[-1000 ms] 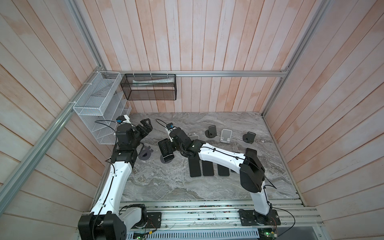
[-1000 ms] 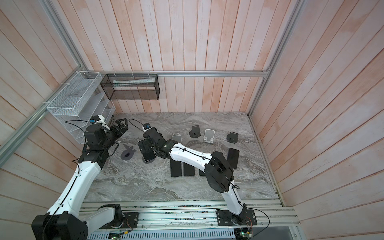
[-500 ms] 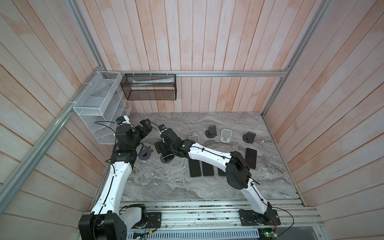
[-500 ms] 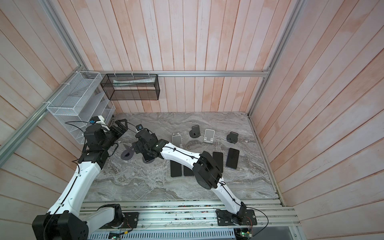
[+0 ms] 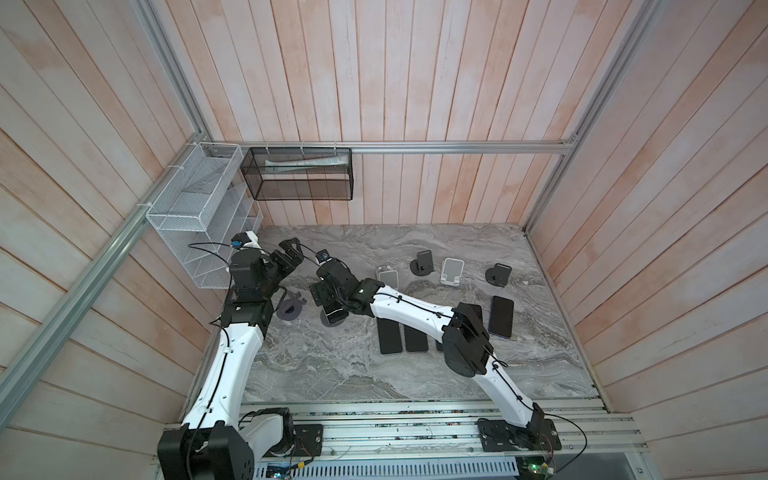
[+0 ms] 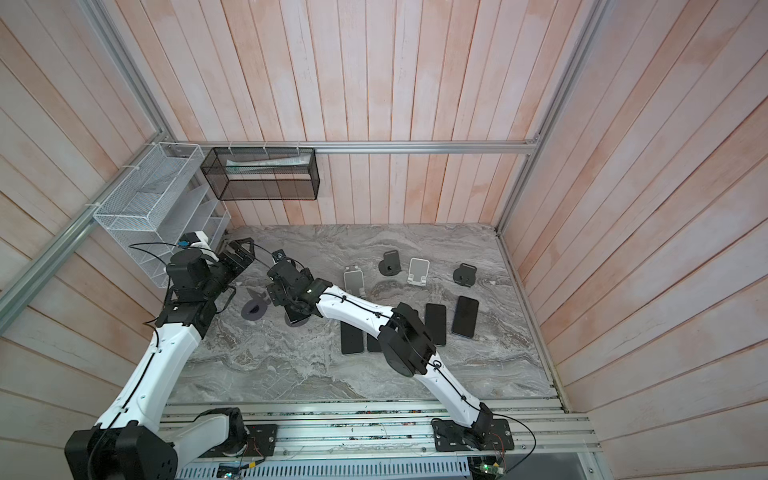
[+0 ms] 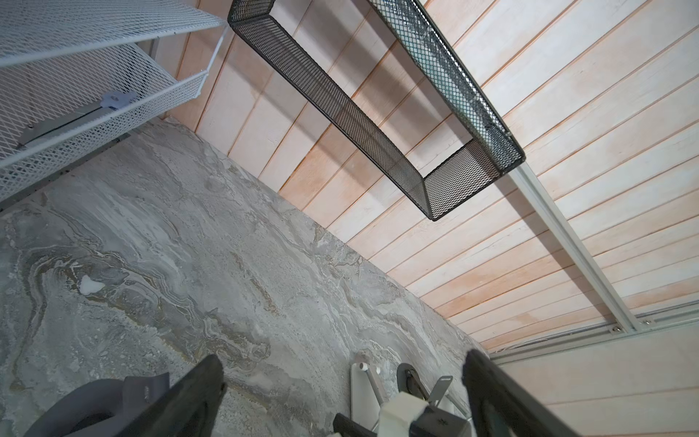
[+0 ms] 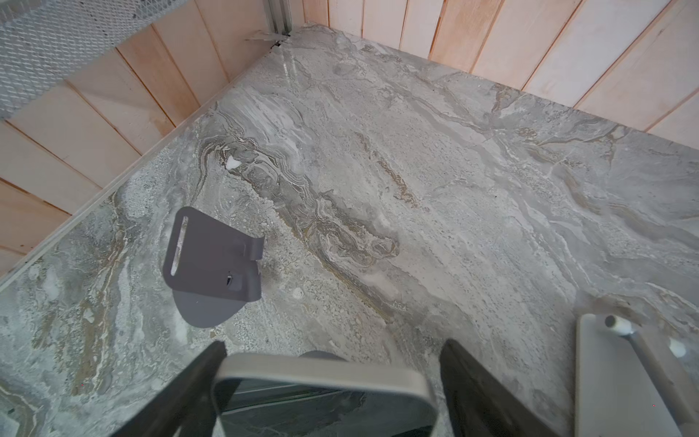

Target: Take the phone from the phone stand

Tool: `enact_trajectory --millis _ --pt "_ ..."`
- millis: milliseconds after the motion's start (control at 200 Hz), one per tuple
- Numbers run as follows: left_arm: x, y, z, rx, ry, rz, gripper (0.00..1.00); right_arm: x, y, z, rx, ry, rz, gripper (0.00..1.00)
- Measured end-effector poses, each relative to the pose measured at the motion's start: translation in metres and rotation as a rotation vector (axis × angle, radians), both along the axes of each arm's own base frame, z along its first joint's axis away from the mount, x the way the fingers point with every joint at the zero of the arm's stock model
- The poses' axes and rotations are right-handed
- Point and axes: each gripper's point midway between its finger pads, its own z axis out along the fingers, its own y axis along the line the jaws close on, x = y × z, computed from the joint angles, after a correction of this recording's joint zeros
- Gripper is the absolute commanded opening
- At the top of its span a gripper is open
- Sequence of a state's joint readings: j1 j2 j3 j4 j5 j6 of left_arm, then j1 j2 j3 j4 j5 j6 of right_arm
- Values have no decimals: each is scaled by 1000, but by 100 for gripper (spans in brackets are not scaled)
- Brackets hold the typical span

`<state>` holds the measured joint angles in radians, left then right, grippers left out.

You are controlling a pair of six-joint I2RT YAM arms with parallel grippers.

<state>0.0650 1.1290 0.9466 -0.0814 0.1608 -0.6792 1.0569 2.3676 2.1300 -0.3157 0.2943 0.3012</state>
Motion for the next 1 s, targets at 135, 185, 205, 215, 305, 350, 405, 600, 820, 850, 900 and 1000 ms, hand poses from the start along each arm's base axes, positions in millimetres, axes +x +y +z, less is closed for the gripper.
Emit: enact_trajectory --millis 135,185,205,215,305,350,405,600,820,850,900,1000 --pt "0 0 0 -5 -1 -4 100 0 0 0 6 6 -2 83" --pt "0 0 0 -7 -1 -6 100 -1 1 0 7 7 -2 82" --pt "0 -1 1 -8 -2 -8 100 -1 1 0 8 8 -1 81" --pt "0 -1 1 -8 -2 -8 100 -1 1 0 9 8 -2 80" --pt "0 -1 2 -10 -6 -9 100 -1 1 0 10 10 -1 77" --pt "0 -1 2 -10 -8 -10 100 -1 1 0 11 11 -2 75" --pt "0 0 3 -10 -12 -9 100 -1 1 0 10 10 -1 74" --pt "1 0 5 -11 -20 -12 100 -2 3 0 13 0 1 71" --pt "1 0 5 -14 -21 -18 100 -12 -2 9 15 -13 5 69" --pt "1 0 5 -15 -21 -20 100 -14 -3 12 17 -16 7 68" --pt "1 -1 5 -16 -21 -23 100 -18 -4 18 22 -23 8 68" --pt "1 -1 3 -17 -20 -26 100 -24 -6 33 45 -37 12 68"
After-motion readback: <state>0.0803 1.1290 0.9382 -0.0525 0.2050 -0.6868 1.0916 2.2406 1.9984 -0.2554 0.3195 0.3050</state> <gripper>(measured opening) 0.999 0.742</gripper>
